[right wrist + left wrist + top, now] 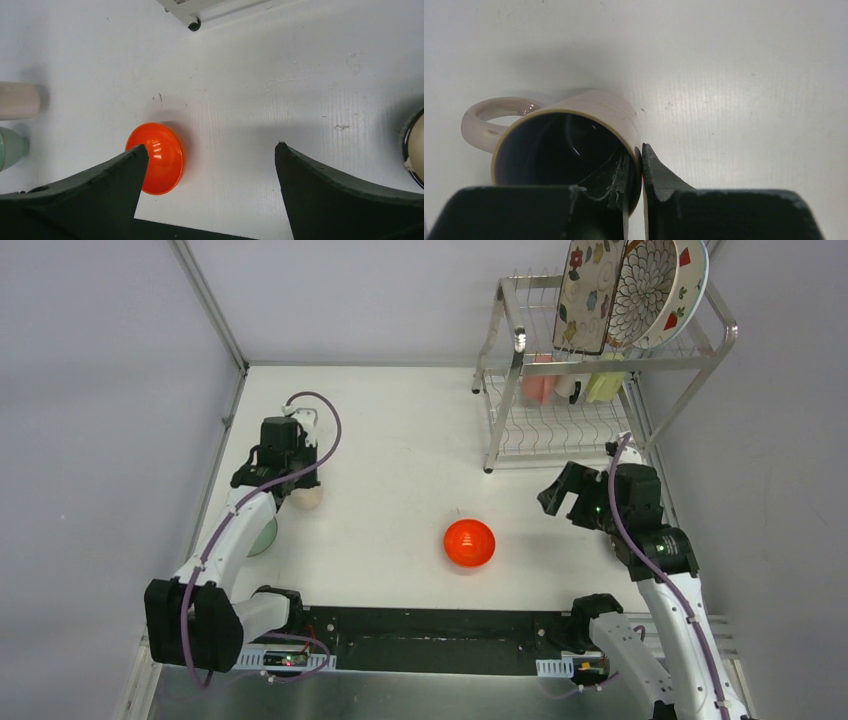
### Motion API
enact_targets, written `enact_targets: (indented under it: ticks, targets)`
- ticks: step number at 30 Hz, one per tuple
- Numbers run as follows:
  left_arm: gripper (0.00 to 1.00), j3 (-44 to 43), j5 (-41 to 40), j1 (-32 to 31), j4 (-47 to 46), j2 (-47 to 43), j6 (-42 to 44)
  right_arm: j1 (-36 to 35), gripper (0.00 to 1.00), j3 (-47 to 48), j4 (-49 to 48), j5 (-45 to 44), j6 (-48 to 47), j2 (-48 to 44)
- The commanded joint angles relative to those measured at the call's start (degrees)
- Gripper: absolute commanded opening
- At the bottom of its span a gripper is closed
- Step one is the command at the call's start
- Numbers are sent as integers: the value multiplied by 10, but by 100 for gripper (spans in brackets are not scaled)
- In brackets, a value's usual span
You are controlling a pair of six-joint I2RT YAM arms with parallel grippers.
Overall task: Load the mixed dishes into the dish rack
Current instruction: Pick up the cup at the center of the board.
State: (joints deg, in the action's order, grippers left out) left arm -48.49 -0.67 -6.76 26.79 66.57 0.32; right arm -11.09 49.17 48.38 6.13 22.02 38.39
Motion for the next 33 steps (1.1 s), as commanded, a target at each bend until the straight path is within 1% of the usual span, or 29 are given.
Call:
enact_targets:
  ticks: [1, 3, 4, 7, 10, 13, 17, 21, 24, 28, 29, 32, 33]
  targets:
    - [0, -15, 51, -1, -23, -56, -39, -2, 100, -15, -9, -102, 23, -15]
    - [0, -22, 68, -1, -14, -67, -43, -2, 100, -19, -6, -148, 31, -13]
    - [0, -28, 78, -1, -9, -72, -44, -2, 100, -18, -6, -154, 28, -11]
    - [0, -55, 106, -1, 12, -84, -60, -2, 100, -19, -20, -128, 13, -10]
    - [0, -77, 143, -1, 24, -90, -101, -3, 100, -26, -43, -88, 25, -9]
    - [0, -93, 227, -1, 17, -84, -145, -2, 100, -43, -69, -50, 40, 0]
    - [0, -116, 339, -1, 6, -60, -192, -2, 99, -51, -84, -16, 29, 38]
    - [0, -127, 445, -1, -11, -48, -222, -2, 99, -52, -101, 28, 10, 61]
    - [0, -124, 500, -1, -35, -52, -235, -2, 95, -69, -151, 92, -3, 49]
    - [0, -113, 550, -1, -83, -56, -284, -6, 93, -99, -236, 138, 1, 21]
    - [0, -110, 560, -1, -94, -56, -304, -7, 92, -107, -258, 142, 3, 15]
    - [0, -91, 581, -1, -157, -56, -402, -13, 92, -131, -333, 147, 5, 8]
    - [0, -83, 586, -1, -185, -56, -442, -16, 91, -139, -362, 173, 6, 10]
